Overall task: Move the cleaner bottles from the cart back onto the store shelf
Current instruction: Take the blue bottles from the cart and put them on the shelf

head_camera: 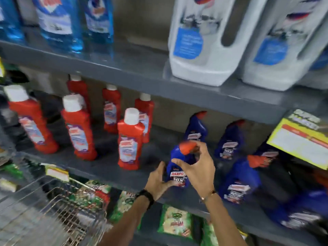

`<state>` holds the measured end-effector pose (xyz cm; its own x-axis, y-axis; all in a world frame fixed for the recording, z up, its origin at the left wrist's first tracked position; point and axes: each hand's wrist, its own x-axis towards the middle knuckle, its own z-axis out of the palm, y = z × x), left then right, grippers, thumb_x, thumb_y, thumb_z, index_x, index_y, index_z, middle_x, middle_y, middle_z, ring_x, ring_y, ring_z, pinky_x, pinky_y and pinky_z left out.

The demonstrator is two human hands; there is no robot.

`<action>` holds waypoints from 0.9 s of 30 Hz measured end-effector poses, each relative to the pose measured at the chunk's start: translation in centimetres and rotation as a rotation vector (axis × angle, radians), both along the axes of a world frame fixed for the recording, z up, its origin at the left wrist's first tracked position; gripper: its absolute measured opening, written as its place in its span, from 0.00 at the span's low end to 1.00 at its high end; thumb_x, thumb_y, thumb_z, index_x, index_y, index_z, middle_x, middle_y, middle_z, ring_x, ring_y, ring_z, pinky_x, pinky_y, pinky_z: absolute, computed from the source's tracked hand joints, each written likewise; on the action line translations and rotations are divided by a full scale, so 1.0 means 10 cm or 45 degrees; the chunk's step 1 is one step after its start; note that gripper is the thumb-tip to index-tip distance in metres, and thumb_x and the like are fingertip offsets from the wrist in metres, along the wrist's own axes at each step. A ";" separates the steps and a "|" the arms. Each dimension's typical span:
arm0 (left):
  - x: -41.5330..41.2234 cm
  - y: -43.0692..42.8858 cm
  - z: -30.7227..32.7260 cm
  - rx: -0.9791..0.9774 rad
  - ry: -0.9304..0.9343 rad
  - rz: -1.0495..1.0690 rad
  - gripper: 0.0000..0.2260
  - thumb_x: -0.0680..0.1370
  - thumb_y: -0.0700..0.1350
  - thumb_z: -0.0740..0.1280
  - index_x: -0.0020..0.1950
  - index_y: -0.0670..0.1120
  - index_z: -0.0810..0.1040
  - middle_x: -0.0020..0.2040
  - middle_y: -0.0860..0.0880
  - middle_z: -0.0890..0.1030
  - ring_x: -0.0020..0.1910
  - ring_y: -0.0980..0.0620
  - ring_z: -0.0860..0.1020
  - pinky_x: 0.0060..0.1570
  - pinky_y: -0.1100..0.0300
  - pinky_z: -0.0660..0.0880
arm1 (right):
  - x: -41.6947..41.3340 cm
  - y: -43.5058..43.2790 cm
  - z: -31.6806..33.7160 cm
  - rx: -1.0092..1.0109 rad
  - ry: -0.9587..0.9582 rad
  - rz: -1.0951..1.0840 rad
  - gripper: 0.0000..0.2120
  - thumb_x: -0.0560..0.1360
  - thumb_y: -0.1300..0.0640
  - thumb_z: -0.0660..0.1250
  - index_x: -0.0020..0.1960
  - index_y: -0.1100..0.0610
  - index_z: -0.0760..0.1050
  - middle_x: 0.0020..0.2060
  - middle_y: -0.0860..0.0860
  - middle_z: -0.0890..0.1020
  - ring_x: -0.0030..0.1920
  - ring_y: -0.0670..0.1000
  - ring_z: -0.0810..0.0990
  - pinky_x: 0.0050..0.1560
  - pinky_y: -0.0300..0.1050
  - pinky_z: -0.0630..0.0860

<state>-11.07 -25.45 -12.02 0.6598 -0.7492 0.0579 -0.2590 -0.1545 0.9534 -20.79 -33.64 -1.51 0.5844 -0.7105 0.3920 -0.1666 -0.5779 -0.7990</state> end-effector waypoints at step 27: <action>-1.39 -1.23 -0.10 -0.092 0.152 -0.096 0.27 0.68 0.63 0.59 0.65 0.55 0.66 0.59 0.53 0.72 0.63 0.51 0.70 0.67 0.52 0.66 | -1.54 -1.37 -1.24 0.605 -0.151 -0.053 0.19 0.72 0.71 0.63 0.60 0.58 0.69 0.55 0.50 0.77 0.49 0.32 0.77 0.51 0.27 0.73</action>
